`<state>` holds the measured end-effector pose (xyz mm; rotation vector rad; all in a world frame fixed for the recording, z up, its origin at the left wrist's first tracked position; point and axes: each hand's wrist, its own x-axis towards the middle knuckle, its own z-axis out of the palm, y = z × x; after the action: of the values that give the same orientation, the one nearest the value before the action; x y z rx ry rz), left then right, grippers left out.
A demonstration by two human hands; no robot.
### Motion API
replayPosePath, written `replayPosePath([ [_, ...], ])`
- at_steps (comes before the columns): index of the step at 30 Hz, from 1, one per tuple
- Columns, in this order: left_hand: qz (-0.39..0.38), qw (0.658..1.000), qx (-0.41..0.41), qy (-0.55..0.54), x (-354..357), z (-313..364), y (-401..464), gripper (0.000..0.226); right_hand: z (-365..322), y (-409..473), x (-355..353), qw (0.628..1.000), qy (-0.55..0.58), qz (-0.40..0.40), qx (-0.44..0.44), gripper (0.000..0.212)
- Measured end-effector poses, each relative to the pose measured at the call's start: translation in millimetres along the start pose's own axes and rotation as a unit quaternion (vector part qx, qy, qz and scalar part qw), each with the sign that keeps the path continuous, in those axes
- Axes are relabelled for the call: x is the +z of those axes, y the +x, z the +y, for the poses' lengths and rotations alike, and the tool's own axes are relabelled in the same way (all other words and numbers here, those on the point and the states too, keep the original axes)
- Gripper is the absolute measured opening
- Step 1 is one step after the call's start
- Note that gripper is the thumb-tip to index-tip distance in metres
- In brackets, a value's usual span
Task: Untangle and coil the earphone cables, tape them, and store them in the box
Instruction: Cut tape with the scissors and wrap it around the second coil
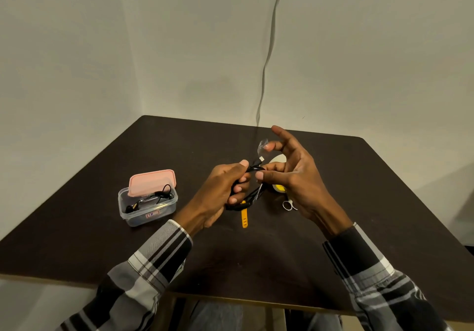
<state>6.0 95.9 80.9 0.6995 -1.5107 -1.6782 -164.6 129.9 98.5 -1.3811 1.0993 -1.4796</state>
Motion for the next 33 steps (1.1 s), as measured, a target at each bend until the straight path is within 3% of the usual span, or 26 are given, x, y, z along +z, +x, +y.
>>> replayPosePath([
  [8,0.003,0.998,0.035,0.051,2.1,4.9,0.4,0.04,-9.9,-10.7,-4.5,1.0,-0.014,0.017,0.015,0.094],
  [14,0.009,0.996,0.033,0.077,-1.8,9.1,2.1,0.042,-35.6,-20.3,-7.9,0.997,0.021,0.079,-0.012,0.075],
  [19,0.007,0.996,0.023,0.085,-2.3,9.9,3.8,0.041,-40.9,-30.6,6.6,0.995,0.082,0.049,-0.008,0.067],
  [33,-0.006,0.996,0.013,0.089,1.1,10.1,-0.3,0.041,-20.0,-25.9,23.4,0.993,-0.029,0.109,-0.019,0.071],
])
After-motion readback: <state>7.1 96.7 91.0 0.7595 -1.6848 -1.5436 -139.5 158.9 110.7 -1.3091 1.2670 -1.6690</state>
